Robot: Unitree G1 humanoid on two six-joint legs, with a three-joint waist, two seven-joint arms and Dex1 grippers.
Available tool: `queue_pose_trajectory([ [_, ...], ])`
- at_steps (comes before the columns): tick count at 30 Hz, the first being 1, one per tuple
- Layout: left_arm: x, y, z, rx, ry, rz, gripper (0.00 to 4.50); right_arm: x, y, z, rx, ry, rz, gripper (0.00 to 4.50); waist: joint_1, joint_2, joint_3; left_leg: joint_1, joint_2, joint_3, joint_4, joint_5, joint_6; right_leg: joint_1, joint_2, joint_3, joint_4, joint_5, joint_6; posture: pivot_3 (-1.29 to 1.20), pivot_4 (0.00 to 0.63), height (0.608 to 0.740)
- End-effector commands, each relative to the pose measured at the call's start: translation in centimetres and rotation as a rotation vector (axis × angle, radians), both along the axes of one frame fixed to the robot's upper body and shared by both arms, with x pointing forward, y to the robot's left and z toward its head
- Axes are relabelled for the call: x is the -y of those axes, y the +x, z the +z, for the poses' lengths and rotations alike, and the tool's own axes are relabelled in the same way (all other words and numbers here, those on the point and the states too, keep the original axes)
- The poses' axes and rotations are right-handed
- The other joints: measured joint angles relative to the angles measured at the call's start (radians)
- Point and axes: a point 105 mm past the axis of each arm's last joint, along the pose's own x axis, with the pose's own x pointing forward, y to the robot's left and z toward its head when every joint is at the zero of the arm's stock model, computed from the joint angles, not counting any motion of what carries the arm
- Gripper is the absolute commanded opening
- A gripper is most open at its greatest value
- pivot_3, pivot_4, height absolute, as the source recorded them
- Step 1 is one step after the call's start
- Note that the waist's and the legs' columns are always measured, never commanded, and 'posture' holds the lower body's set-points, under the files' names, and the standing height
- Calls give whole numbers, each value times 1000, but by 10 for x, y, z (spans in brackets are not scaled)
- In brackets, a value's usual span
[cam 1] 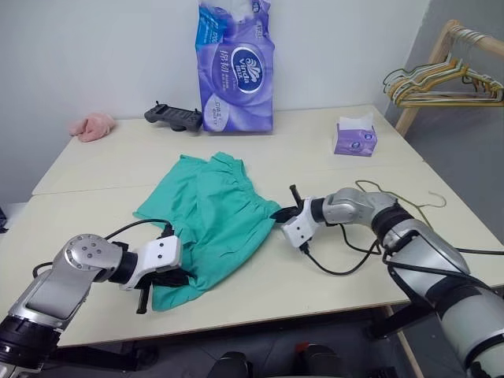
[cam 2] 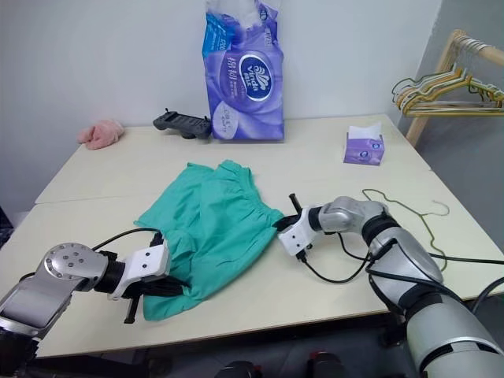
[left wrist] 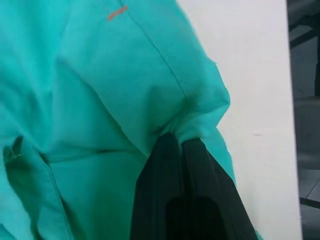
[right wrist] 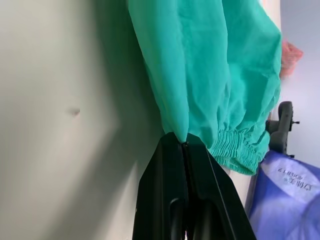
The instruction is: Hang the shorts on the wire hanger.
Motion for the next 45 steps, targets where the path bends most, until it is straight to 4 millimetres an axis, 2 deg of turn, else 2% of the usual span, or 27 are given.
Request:
queue_pose_trajectory([
  [1,10,20,10,129,-30,7,0,15,-5,17,-12,53,15,16,0,0,0,0,0,0,0,0,0,0,0,0,0,0,0,143,70,740],
  [5,31,35,9,289,-63,-22,0,57,-16,14,-77,41,-61,16,5,0,1,-1,-1,0,1,0,0,2,-3,-1,-2,0,0,140,72,740],
  [7,42,30,6,300,-89,-53,0,79,-30,10,-119,8,-95,16,6,-1,1,-1,-2,0,1,0,0,2,-6,-1,-3,0,0,129,71,740],
  [9,51,16,3,248,-116,-99,0,97,-50,7,-185,-32,-122,16,5,-1,1,-2,-2,1,1,0,1,1,-9,0,-3,0,1,118,69,740],
  [10,55,3,2,177,-132,-137,0,104,-64,6,-238,-61,-132,16,3,-1,1,-2,-2,1,1,-1,2,1,-10,-1,-3,0,1,110,68,740],
  [13,62,-38,10,-84,-188,-258,0,121,-118,7,-457,-211,-142,16,-1,4,4,-2,-1,1,1,-3,5,1,-9,0,-2,-1,2,95,65,740],
  [15,64,-48,25,-198,-225,-293,0,118,-143,16,-587,-239,-155,16,-1,6,6,-2,-1,1,1,-3,6,2,-9,-1,-2,-2,3,95,65,740],
  [18,62,-52,46,-323,-238,-329,0,103,-163,35,-742,-205,-183,16,-1,5,12,7,3,0,1,-4,7,15,-4,-4,-7,-6,6,90,55,740],
  [21,53,-54,57,-428,-200,-362,0,81,-167,48,-798,-144,-164,16,-1,1,15,10,8,0,2,-5,7,17,5,-5,-8,-8,4,83,54,740],
  [23,49,-38,50,-424,-170,-338,0,69,-149,47,-867,-64,-218,16,-3,1,14,9,11,0,1,-5,7,16,7,-5,-12,-7,4,80,53,740],
  [24,49,-10,43,-340,-159,-317,0,65,-128,42,-872,-32,-250,16,-3,1,14,10,11,0,1,-6,7,17,7,-5,-13,-7,3,89,32,740],
  [25,54,27,36,-236,-143,-267,0,62,-99,37,-854,4,-307,16,0,2,8,9,11,0,1,-6,7,17,8,-5,-14,-6,2,94,14,740],
  [27,66,81,29,-84,-106,-178,0,60,-53,30,-792,36,-399,16,12,0,4,9,10,4,5,-5,6,20,12,-9,-16,-2,-1,101,8,740],
  [28,75,149,40,211,-45,83,0,65,13,40,-556,146,-593,16,20,-3,2,7,9,3,4,-4,3,21,12,-10,-19,2,-3,108,0,740],
  [29,69,209,83,603,86,363,0,79,79,83,-122,275,-840,16,24,-9,4,9,7,3,6,-1,0,23,13,-11,-20,6,-6,111,0,740],
  [30,62,238,154,1004,158,566,0,95,112,153,411,328,-945,16,27,-17,11,7,7,2,6,1,-4,20,13,-11,-21,9,-8,109,0,740],
  [31,55,240,227,1331,182,697,0,104,113,228,772,447,-959,16,28,-24,17,0,12,-1,5,8,-16,8,9,-6,-18,13,-8,98,0,740],
  [32,51,234,268,1502,182,756,0,110,105,270,962,521,-952,16,30,-29,17,-24,10,-2,6,16,-31,-19,3,-3,-13,22,-8,98,0,740],
  [33,54,223,308,1611,94,789,0,110,97,299,1002,617,-938,16,28,-30,15,-64,10,-1,14,20,-37,-60,3,-1,-6,30,-8,93,0,740],
  [34,61,212,339,1718,43,774,0,104,90,317,1014,676,-882,16,27,-31,13,-84,11,4,16,19,-38,-84,3,1,0,29,-8,96,0,740],
  [36,74,197,371,1840,-17,711,0,92,79,335,1053,732,-780,16,17,-30,-15,-90,17,17,17,19,-38,-88,2,0,1,25,-15,98,0,740],
  [37,77,194,375,1862,-19,693,0,89,77,337,1067,738,-756,16,6,-27,-25,-84,17,18,15,19,-38,-85,3,0,2,24,-15,98,0,740],
  [39,83,189,377,1899,-51,613,0,88,74,333,1052,791,-714,16,-2,-16,-36,-60,16,19,11,18,-37,-60,2,0,-2,23,-14,82,0,740],
  [40,84,194,364,1856,-52,572,0,83,76,321,1009,788,-683,16,-5,-11,-40,-47,15,20,-1,15,-30,-50,1,2,-9,21,-12,74,7,740],
  [41,87,203,340,1772,-12,502,0,77,79,303,943,768,-650,16,-10,-11,-40,-38,13,22,-10,0,-8,-38,-1,3,-25,6,-1,77,17,740],
  [42,85,213,309,1647,10,458,0,70,84,280,849,720,-625,16,-17,-11,-40,-38,10,26,-15,-10,-3,-36,-4,4,-31,-8,6,73,13,740],
  [45,70,225,236,1375,16,396,0,61,89,217,604,588,-578,16,-47,-8,-37,-42,8,28,2,-11,-3,-39,-7,2,-19,-10,6,69,40,740],
])
